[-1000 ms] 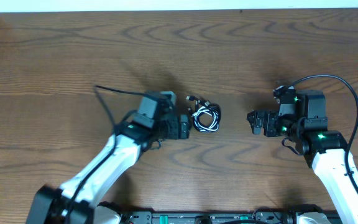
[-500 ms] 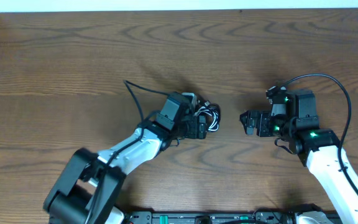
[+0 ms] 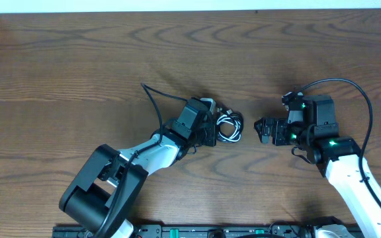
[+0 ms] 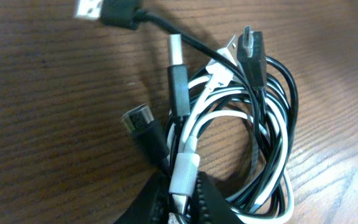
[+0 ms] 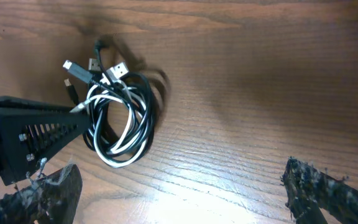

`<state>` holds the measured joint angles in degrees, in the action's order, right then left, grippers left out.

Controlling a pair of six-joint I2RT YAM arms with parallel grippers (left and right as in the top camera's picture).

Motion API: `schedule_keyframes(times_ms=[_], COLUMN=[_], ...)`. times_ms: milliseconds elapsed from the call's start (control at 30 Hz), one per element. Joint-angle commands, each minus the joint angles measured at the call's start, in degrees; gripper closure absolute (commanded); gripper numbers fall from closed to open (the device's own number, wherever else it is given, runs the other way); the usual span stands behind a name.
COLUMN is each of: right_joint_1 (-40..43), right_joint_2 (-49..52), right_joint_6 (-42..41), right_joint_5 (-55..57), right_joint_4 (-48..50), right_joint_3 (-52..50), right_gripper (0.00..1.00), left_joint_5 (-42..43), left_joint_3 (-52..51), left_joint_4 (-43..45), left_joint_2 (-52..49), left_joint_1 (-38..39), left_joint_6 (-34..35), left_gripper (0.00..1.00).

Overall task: Untangle cables
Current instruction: 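Move both grippers inward toward the black and white cable bundle, then grasp the cable bundle with both grippers from opposite sides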

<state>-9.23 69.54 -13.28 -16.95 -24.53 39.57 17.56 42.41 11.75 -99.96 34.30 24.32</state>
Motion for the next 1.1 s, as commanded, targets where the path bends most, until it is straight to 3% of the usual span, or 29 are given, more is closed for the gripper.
schedule_keyframes(times_ms=[0, 233, 500, 633, 800, 967, 1067], right_joint_1=[-0.31, -0.83, -6.69, -8.83, -11.21, -12.20, -12.20], right_joint_2=[0.24, 0.98, 8.68, 14.25, 19.45, 21.24, 21.22], right_joint_6=[-0.87, -3.39, -5.64, -10.03, -10.29, -10.45, -10.49], right_joint_5=[0.42, 0.15, -1.42, -2.12, -7.13, -7.39, -7.41], right_joint_4=[0.15, -1.03, 1.60, 3.39, 7.32, 8.24, 8.37], right_joint_3=[1.03, 0.81, 0.76, 0.76, 0.76, 0.76, 0.76], right_gripper=[0.01, 0.02, 0.28, 0.32, 0.49, 0.85, 0.94], left_joint_5=[-0.66, 7.85, 10.32, 10.32, 10.32, 10.32, 10.34], left_joint_3=[0.00, 0.00, 0.00, 0.00, 0.00, 0.00, 0.07], left_joint_4=[-2.03, -4.35, -10.73, -10.69, -10.88, -10.84, -11.41], left_joint_2=[-0.39, -0.37, -0.37, -0.37, -0.37, -0.35, 0.70], left_joint_1=[0.13, 0.20, 0.17, 0.17, 0.17, 0.15, -0.74], left_joint_6=[-0.02, 0.02, -0.02, -0.02, -0.02, -0.04, -1.66], left_gripper=[0.92, 0.93, 0.92, 0.92, 0.92, 0.93, 0.93])
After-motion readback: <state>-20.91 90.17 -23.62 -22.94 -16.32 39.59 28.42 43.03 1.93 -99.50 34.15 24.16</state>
